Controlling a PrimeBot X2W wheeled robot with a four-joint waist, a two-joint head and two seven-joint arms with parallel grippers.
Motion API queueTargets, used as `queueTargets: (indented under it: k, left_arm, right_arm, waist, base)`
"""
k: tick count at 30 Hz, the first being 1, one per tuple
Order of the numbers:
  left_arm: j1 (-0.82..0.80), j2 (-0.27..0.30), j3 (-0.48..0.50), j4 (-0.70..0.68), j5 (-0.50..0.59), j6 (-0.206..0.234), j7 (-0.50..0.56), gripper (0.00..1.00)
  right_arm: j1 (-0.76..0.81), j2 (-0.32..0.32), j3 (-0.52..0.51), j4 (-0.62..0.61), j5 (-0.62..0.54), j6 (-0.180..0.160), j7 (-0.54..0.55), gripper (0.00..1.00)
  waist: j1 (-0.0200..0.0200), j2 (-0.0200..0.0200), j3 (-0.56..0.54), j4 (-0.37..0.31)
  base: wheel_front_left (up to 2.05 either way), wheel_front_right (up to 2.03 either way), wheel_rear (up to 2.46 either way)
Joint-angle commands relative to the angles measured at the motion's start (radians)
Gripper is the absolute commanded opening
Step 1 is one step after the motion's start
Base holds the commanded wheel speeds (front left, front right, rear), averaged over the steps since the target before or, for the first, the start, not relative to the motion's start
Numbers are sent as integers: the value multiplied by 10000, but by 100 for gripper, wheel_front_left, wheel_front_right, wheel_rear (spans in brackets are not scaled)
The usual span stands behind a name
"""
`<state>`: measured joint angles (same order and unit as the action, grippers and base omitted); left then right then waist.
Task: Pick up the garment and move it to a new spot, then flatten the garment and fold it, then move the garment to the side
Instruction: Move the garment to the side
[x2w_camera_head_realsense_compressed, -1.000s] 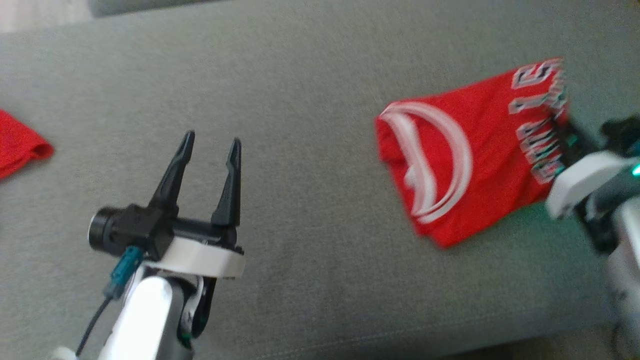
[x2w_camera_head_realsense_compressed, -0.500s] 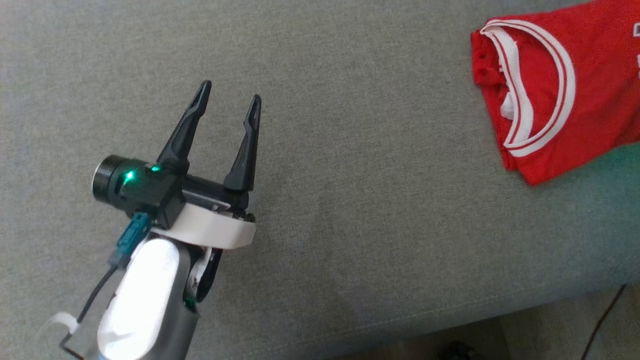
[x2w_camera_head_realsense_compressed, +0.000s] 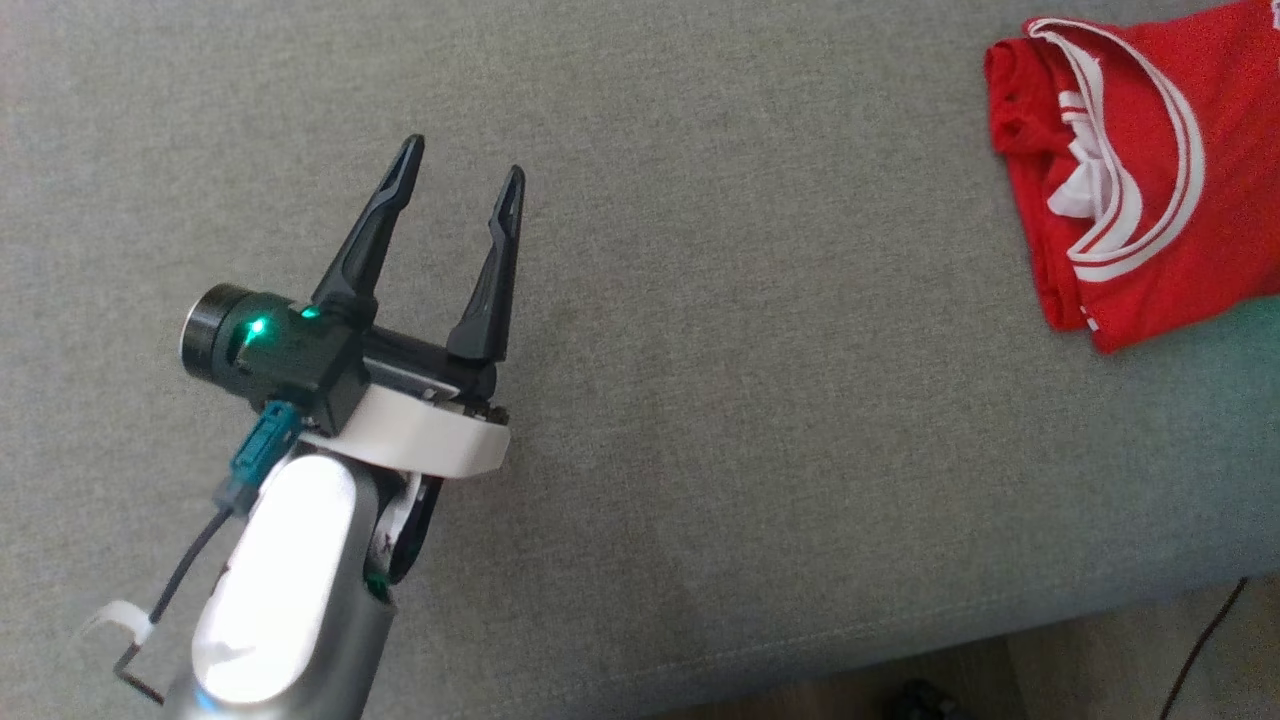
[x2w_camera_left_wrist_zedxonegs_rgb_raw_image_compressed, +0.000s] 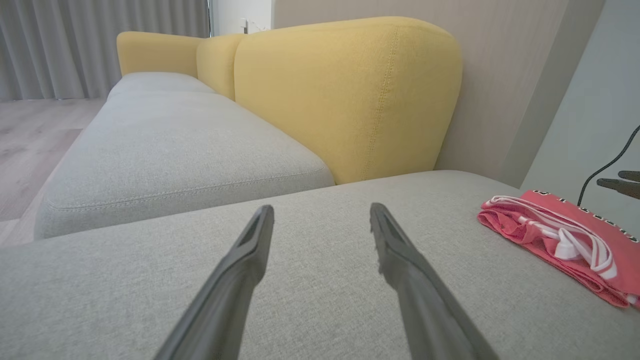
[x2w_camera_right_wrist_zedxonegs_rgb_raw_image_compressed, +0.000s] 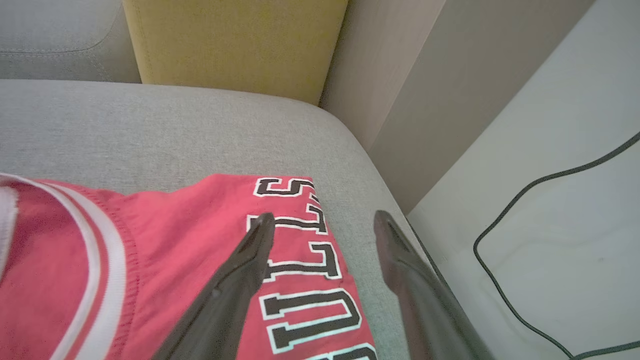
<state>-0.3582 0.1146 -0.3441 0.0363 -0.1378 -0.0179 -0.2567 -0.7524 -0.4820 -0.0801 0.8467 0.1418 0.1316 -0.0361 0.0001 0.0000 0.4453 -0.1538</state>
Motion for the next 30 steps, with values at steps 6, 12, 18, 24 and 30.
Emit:
queueTargets:
  k: [6, 12, 18, 24, 30]
  left_arm:
    - [234, 80, 497, -163, -53, 31, -51, 100]
    - [927, -15, 738, -95, -261, 167, -51, 100]
    - [1532, -74, 942, 7, -396, 302, -51, 100]
    - [2090, -7, 1178, 100, -498, 446, -51, 100]
    - [2768, 95, 1456, 187, -645, 586, -51, 100]
  right_arm:
    - [501, 642, 148, -742, -74, -9, -1343, 100]
    - [1923, 1792, 339, -2160, -13, -9, -1830, 100]
    - [3755, 3098, 455, -4176, -98, -9, -1716, 100]
    - [5087, 3826, 830, -5817, -206, -9, -1234, 100]
    - [6176, 4157, 1168, -7134, -200, -9, -649, 100]
  waist:
    - [-1, 0, -738, -77]
    - [-1, 0, -1647, -7]
    - [-1, 0, -2439, 416]
    - [-1, 0, -2904, 893]
    - [-1, 0, -3469, 1405]
  base:
    - [0, 0, 0]
    - [0, 0, 0]
    - [0, 0, 0]
    - [0, 0, 0]
    - [0, 0, 0]
